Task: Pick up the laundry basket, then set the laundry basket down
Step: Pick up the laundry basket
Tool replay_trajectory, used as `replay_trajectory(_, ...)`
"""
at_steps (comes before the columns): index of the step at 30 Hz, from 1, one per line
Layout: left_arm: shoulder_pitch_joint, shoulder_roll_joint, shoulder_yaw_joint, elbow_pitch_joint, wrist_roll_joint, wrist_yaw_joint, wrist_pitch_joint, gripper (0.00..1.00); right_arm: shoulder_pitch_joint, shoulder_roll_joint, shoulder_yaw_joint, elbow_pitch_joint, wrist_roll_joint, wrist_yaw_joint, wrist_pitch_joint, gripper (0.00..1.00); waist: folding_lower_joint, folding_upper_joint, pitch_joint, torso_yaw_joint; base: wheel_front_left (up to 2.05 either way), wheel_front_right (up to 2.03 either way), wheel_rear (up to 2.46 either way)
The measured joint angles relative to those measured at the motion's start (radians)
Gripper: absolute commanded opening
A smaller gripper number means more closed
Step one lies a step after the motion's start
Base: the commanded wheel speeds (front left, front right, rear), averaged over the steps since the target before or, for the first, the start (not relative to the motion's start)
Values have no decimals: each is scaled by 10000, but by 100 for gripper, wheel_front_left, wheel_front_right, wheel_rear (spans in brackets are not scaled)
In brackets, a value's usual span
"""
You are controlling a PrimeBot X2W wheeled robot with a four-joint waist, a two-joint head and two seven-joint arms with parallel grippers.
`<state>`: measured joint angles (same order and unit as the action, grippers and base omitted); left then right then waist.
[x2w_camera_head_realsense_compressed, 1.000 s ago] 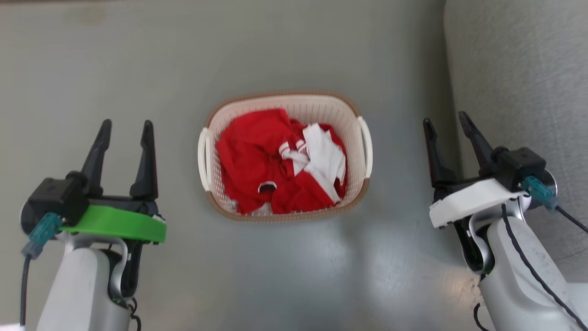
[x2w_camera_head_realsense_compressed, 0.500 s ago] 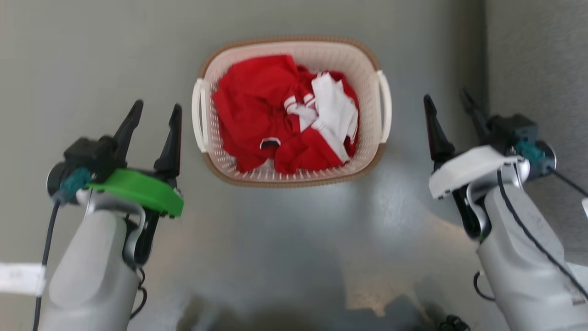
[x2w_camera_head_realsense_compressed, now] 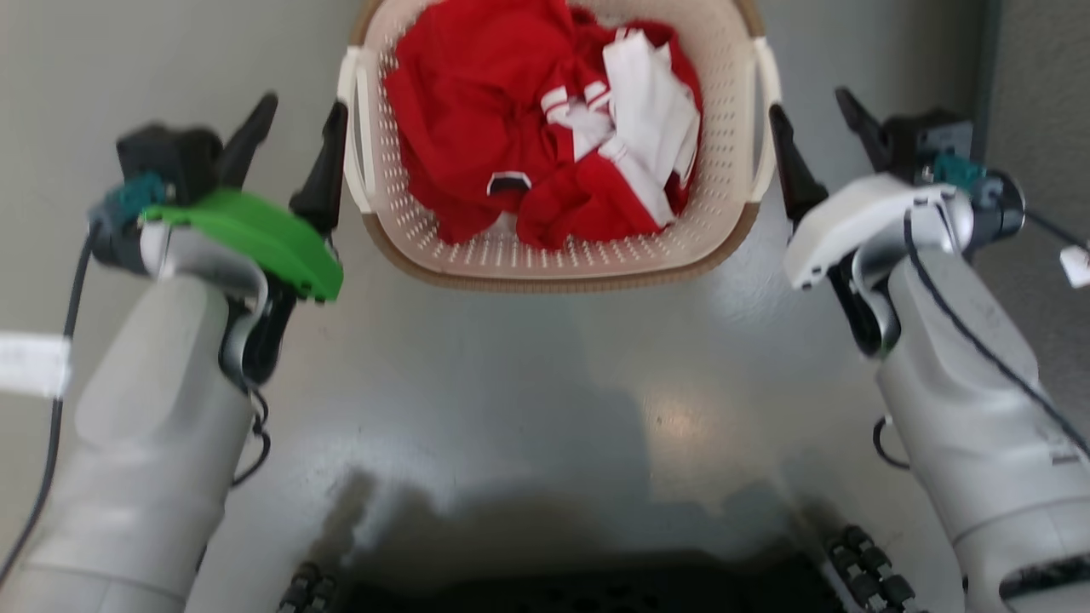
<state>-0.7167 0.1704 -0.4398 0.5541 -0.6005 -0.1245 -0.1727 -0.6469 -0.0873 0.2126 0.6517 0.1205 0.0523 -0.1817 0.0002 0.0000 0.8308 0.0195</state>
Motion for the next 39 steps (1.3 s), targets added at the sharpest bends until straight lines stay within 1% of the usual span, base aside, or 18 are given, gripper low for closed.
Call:
replay_trajectory(7,-1182,17,-704,545,-182,0,510,100,-1057,0,119,683,-140,-2,228,100,0,0,962,97,0,0,0)
replay_trajectory(12,-1933,19,-1003,907,-654,0,903,100,-1708,19,111,1244,-128,-13,529,100,0,0,1650,175,0,0,0)
replay_trajectory(18,-2596,-12,-1732,1241,-1012,0,1292,100,-2494,46,109,1544,-98,-17,387,100,-1,-1,2441,256,0,0,0)
replay_trajectory(19,-2633,-58,-1820,1321,-1166,0,1348,100,-2571,17,104,1605,-84,-31,330,85,-2,0,2557,273,0,0,0)
replay_trajectory(20,-2685,-96,-1916,1471,-1331,-38,1371,100,-2761,-61,50,1572,-46,2,173,46,-3,-1,2754,301,0,0,0)
replay_trajectory(21,-2754,-117,-1946,1498,-1371,-75,1369,100,-2916,-75,38,1547,-29,4,94,35,-3,-1,2845,316,0,0,0)
replay_trajectory(22,-2830,-100,-1971,1526,-1402,-75,1365,100,-3078,-73,31,1532,10,15,29,4,-3,0,2927,332,0,0,0)
replay_trajectory(23,-2937,-96,-2017,1559,-1436,-75,1365,89,-3292,-61,33,1526,25,77,-44,0,-3,-1,3004,348,0,0,0)
replay_trajectory(24,-3021,-96,-2079,1580,-1444,-75,1352,69,-3482,-36,56,1526,25,96,-128,0,-3,-1,3070,363,0,0,0)
replay_trajectory(25,-3110,-92,-2128,1611,-1478,-75,1312,43,-3638,19,88,1524,25,96,-201,0,-3,-1,3124,380,0,0,0)
replay_trajectory(26,-3193,-75,-2176,1647,-1561,-75,1267,5,-3749,88,157,1524,17,98,-222,0,-3,-1,3169,396,0,0,0)
replay_trajectory(27,-3278,-69,-2238,1684,-1674,-71,1260,0,-3785,84,178,1536,13,117,-265,0,-3,-1,3201,413,0,0,0)
replay_trajectory(30,-3344,-192,-2401,1837,-1927,115,1062,0,-3804,142,174,1622,27,127,-397,0,-4,0,3189,463,0,0,0)
replay_trajectory(39,-3498,-276,-2924,2217,-2349,117,746,0,-4129,153,222,2596,44,127,-608,0,-3,0,2926,494,0,0,0)
